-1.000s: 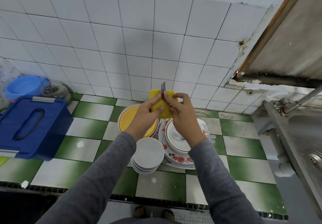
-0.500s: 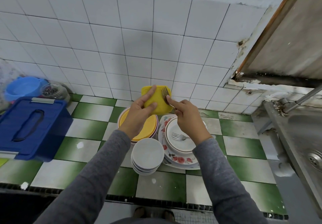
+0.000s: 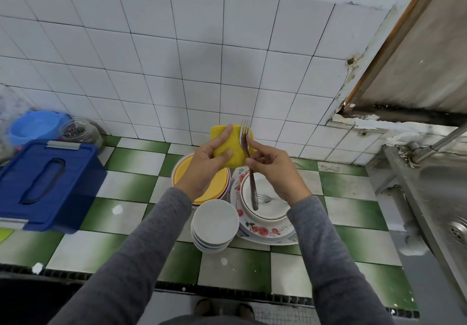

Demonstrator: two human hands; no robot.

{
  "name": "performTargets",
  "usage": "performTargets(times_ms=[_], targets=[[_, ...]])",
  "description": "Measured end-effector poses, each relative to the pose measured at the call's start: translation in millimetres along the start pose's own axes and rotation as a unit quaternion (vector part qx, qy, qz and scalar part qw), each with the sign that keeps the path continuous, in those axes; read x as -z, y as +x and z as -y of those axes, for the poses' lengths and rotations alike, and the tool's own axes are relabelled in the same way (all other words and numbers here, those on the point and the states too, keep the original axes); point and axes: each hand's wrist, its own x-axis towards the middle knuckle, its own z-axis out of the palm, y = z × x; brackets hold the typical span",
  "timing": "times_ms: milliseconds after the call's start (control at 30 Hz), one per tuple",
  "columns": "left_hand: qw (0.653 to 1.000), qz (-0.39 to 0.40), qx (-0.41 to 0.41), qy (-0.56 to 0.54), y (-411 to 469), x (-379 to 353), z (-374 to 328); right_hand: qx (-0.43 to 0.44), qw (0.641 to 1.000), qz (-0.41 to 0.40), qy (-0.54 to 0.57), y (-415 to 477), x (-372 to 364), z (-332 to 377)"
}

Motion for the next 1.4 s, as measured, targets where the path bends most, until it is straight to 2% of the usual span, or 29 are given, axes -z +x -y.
performTargets(times_ms=[100,233,467,700,800,1033,1200,1400], targets=[[1.000,0.006,0.004,0.006,-1,-2,1,-0.009,1.000,0.001,0.026,2,1,0],[0.999,-0.020,-0.001,-0.026,4,3,-2,-0.027,0.999,0.024,-0.004,-2,3,-2],[0.999,0.006,-0.003,0.035,1,2,4,-0.035,0.999,0.016,0.004,-1,3,1],[0.999,-0.009,-0.012,0.033,5,8,-1,-0.048,0.998,0.033,-0.024,-5,2,4],[0.998,0.011,-0.011,0.053,1,6,3,-0.036,0.999,0.014,-0.014,-3,-1,5],[0.999,-0.016,-0.016,0.031,4,14,3,-0.026,0.999,-0.015,-0.037,-5,-16,-1],[0.998,0.005,-0.005,0.061,-3,14,8,-0.023,0.998,-0.051,-0.033,-1,-19,4],[0.999,-0.019,0.008,-0.030,-2,23,8,-0.030,0.998,-0.016,-0.045,-3,-24,5]])
